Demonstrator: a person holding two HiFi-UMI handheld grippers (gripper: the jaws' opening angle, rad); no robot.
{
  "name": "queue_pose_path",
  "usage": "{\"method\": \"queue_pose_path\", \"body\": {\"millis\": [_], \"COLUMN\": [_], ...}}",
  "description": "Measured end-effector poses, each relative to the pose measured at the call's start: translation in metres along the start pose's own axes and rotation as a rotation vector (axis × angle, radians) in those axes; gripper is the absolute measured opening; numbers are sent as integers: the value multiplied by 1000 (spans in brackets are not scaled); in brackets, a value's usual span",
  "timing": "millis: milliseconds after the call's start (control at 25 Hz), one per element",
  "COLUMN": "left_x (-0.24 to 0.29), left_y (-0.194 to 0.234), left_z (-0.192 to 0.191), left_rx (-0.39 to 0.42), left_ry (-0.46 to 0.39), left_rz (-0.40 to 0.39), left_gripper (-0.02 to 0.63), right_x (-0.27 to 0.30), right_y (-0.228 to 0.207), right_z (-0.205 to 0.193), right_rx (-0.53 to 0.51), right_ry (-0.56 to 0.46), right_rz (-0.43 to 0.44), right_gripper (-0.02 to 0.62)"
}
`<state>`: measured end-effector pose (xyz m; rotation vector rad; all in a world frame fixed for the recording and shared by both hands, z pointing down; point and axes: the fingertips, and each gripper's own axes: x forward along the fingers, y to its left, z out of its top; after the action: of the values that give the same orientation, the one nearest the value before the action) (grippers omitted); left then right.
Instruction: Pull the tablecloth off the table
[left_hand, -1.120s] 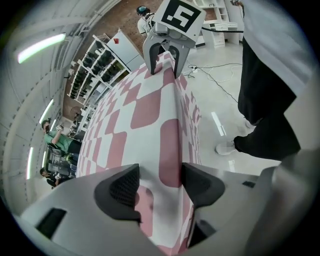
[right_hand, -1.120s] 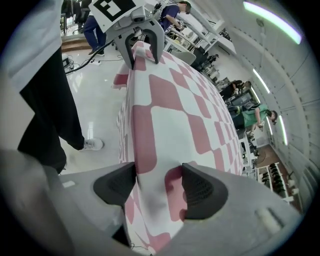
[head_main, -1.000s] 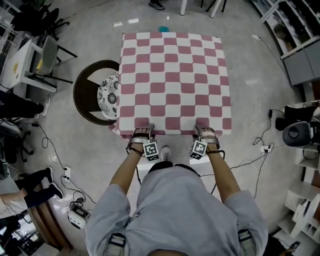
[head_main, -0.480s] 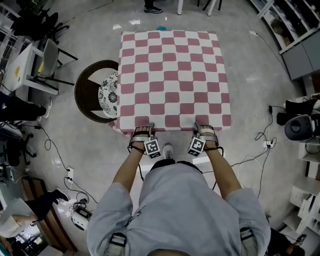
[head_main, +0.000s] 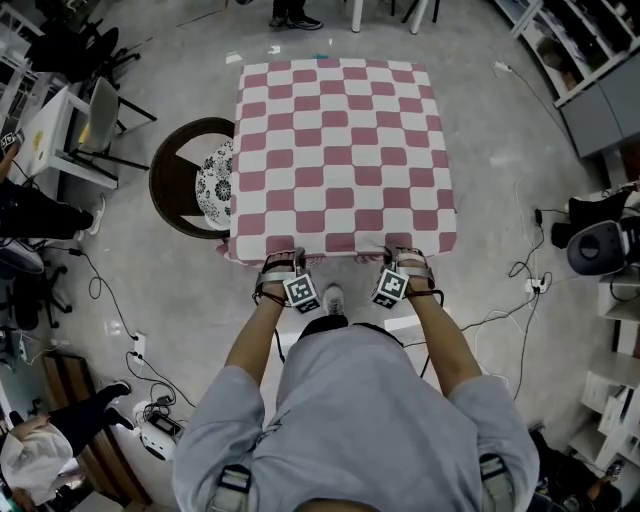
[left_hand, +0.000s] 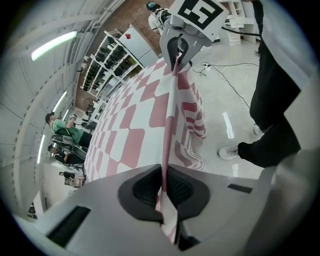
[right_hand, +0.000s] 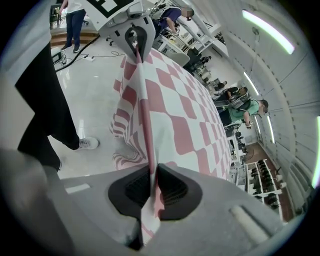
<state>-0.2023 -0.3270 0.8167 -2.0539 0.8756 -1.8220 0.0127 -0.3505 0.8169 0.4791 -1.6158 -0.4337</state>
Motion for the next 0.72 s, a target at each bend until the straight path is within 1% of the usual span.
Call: {"method": "queue_pose_path", "body": {"millis": [120,280,360,480,640,720], "left_x": [-7,-13,-20,-35,-50,-61], "left_y": [-20,-22,-29,-38,-29,-42], "left_z": [2,7,8,8,13,13], "left_rx": [-8,-58,-89,-170,-284,-320], "left_ry": [24,41,38,33,18,16], "left_rz": [-38,-63,-68,-51,-17,-7], "left_gripper": [6,6,6,6,6,6], "right_x": [-9,-13,-17,-27,-42,-54], "right_y": [14,11,18,31,20,30], "right_z": [-6,-10,-13,-16,-17,-20], "right_rx": [16,70,88,156,263,298], "right_ry": [0,-10,-16,-38,-77,-89], "right_rz": [20,32,30,30,11,-3], "right_gripper": [14,14,14,14,14,13]}}
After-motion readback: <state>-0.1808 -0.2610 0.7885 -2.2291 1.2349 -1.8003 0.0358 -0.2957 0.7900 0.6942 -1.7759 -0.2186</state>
